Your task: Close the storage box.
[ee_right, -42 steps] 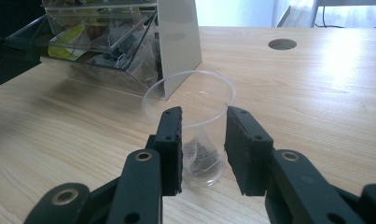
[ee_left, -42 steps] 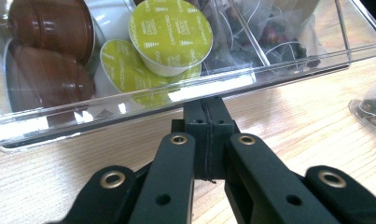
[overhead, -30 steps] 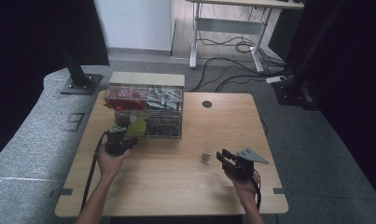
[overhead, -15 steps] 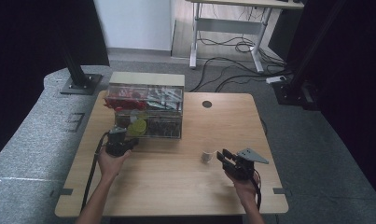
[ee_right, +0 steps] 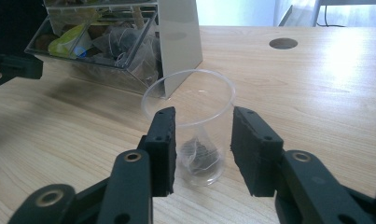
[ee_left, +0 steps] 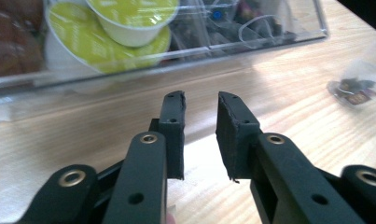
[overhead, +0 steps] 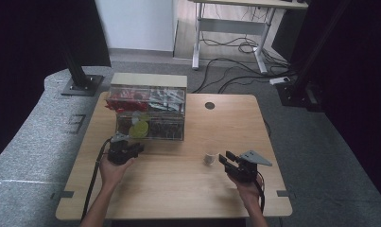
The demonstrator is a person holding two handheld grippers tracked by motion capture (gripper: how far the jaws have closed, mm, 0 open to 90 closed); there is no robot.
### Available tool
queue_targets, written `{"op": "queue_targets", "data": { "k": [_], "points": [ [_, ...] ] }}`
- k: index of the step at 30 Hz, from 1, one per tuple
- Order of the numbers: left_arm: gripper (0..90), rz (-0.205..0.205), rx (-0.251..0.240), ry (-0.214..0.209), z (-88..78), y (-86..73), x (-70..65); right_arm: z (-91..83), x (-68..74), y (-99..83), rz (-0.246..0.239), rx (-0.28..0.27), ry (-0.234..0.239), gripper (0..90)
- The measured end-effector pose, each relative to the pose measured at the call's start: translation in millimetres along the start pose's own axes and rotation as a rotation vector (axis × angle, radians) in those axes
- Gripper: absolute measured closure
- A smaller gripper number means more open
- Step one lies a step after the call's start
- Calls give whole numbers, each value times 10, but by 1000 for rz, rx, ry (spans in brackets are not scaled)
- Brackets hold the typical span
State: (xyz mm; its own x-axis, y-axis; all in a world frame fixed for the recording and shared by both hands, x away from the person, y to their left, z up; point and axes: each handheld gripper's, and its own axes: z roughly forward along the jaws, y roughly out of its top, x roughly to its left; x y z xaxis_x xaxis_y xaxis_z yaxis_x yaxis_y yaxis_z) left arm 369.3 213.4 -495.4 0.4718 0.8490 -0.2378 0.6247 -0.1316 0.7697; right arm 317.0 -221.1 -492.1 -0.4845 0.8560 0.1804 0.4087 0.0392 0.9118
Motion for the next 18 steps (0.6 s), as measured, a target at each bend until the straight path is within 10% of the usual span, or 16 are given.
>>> {"op": "queue_targets", "data": {
  "k": [12, 18],
  "points": [
    [588, 26, 19, -50, 18, -339, -84, -4, -54, -44, 39, 20, 24, 496],
    [548, 82, 35, -10, -18, -458, -116, -75, -106, -102, 51, 17, 32, 487]
  ]
}}
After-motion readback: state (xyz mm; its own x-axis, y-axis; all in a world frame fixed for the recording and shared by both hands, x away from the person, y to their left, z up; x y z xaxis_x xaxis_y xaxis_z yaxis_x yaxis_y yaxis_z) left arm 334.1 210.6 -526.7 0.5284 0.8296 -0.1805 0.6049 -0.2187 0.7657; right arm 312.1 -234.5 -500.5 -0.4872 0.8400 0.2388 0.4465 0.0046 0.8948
